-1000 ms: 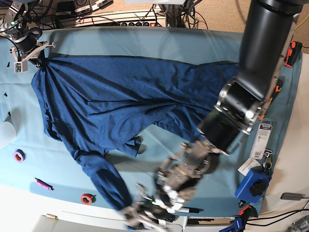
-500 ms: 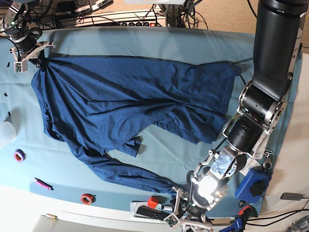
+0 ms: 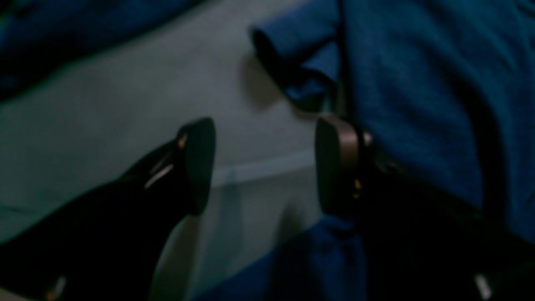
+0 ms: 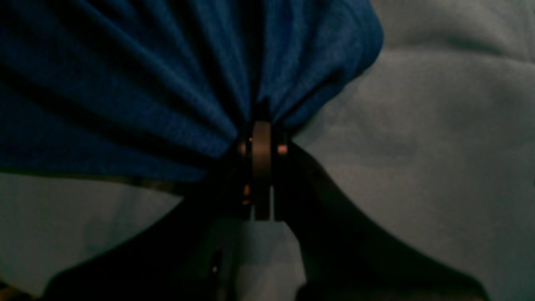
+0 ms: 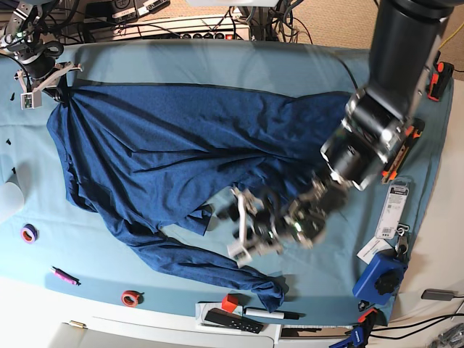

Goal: Layout the t-shirt on the table in an organized manner, then fold the t-shirt properly
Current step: 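Grasp the bunched sleeve with the left gripper and pull it outward, then grasp the shirt fabric in the middle with the left gripper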

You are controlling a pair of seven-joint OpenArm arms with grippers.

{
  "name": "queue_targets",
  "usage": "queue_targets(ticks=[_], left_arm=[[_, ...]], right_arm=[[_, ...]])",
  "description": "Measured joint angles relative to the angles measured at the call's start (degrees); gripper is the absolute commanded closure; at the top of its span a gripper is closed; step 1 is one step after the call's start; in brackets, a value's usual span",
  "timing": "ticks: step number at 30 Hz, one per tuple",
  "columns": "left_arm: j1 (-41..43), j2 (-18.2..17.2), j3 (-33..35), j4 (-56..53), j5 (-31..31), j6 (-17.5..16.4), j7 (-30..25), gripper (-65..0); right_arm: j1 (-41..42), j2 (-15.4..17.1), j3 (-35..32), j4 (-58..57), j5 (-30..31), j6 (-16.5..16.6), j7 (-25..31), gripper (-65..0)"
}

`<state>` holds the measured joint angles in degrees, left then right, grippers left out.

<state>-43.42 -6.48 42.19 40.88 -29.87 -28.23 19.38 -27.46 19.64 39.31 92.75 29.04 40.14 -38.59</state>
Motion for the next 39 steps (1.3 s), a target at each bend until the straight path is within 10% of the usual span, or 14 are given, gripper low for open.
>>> queue_targets(ticks=[7, 14, 21, 27, 33, 39], left_arm=[[3.6, 4.7, 0.0, -0.1, 13.0, 10.1, -6.5, -37.5], [3.6, 8.4, 0.0, -0.1, 13.8, 10.7, -7.5, -36.0], [4.5, 9.0, 0.0, -0.1, 19.2, 10.7, -12.9, -0.3], [4.8, 8.9, 0.0, -0.1, 20.7, 13.9, -13.0, -0.5], [4.9, 8.8, 0.0, -0.1, 29.3, 13.3, -14.4, -25.3], [4.9, 8.3, 0.0, -0.1, 32.0, 11.2, -15.2, -25.6]], right_arm=[[0.0, 0.0, 0.0, 0.0, 0.0, 0.0, 0.0, 0.0], [0.0, 0.0, 0.0, 0.0, 0.0, 0.0, 0.0, 0.0], [0.0, 0.0, 0.0, 0.0, 0.0, 0.0, -0.2, 0.0], [0.0, 0.0, 0.0, 0.0, 0.0, 0.0, -0.2, 0.0], [0.0, 0.0, 0.0, 0.0, 0.0, 0.0, -0.2, 0.0], [0.0, 0.0, 0.0, 0.0, 0.0, 0.0, -0.2, 0.0]])
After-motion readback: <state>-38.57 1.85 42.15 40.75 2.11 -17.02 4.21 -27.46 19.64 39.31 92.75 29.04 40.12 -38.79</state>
